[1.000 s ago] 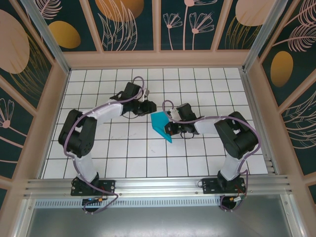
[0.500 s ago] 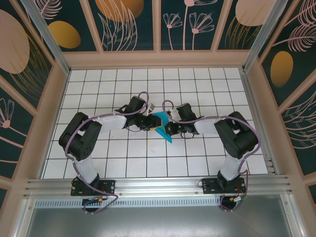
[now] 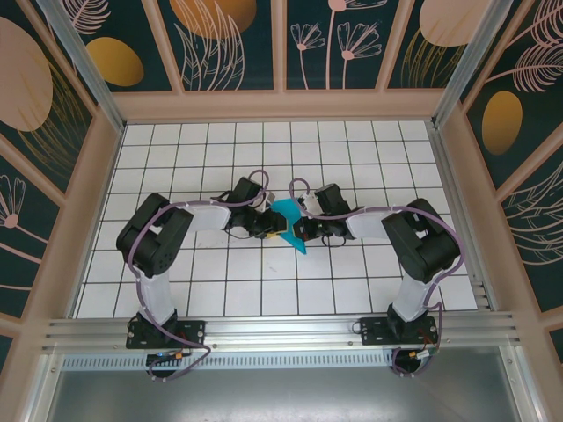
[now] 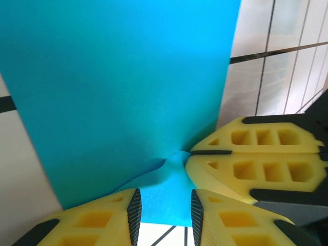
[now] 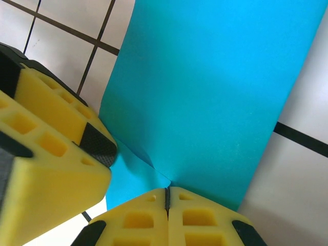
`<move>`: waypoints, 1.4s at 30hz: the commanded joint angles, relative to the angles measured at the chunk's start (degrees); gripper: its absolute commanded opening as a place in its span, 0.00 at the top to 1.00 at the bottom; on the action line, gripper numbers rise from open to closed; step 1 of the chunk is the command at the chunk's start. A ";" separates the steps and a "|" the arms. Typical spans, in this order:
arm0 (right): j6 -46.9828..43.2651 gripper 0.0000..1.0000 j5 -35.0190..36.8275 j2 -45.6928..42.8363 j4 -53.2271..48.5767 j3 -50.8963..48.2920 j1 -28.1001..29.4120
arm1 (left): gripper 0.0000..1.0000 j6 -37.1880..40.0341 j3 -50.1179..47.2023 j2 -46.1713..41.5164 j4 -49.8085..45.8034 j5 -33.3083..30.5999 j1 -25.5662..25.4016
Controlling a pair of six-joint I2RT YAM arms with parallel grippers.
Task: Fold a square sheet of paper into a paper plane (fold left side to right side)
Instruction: Third fold the triangle at the center of the table.
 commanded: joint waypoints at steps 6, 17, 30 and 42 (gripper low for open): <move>-1.36 1.00 3.12 1.17 -4.01 -0.17 -0.41 | 0.66 3.44 1.46 4.23 -5.57 -6.66 -0.10; -0.72 0.87 4.41 -5.24 -5.77 0.78 -0.63 | 0.66 4.82 0.42 6.60 -8.26 -10.22 -0.15; 0.23 0.69 0.55 -17.12 -9.94 -2.53 -1.00 | 0.66 4.73 1.11 6.29 -8.62 -10.52 -0.16; 3.84 0.80 -4.79 -11.50 -7.18 -3.65 4.20 | 0.66 4.78 1.38 6.42 -8.62 -10.44 -0.16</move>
